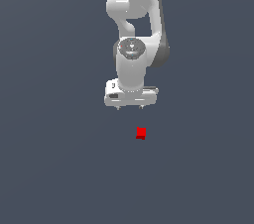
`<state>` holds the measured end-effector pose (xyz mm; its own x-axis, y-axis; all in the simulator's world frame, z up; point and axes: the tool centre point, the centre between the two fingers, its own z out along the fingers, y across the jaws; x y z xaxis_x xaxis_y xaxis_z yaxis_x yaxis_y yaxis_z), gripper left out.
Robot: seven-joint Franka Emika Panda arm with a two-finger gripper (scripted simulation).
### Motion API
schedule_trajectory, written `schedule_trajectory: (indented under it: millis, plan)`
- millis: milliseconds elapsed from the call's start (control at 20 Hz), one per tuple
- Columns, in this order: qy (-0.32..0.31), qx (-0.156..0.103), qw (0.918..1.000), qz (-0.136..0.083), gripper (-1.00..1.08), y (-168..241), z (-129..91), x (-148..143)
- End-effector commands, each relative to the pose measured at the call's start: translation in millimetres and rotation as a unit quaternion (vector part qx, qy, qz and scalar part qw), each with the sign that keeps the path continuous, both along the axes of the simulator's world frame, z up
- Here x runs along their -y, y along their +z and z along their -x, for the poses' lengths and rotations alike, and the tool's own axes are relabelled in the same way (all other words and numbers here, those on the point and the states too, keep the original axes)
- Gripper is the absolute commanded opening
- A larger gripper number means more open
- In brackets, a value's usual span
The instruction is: Pick up the red cube and move it to a goal position.
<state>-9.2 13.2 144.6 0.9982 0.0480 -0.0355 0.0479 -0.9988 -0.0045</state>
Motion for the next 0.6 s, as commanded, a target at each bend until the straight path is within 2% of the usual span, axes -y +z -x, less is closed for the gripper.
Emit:
schedule_trajectory:
  millis: [0,550]
  plan:
    - [0.0,0.0,1.0,0.0,1.0,0,0,0]
    - [-0.02,0.004,0.9998,0.001,1.0,-29,-12,-13]
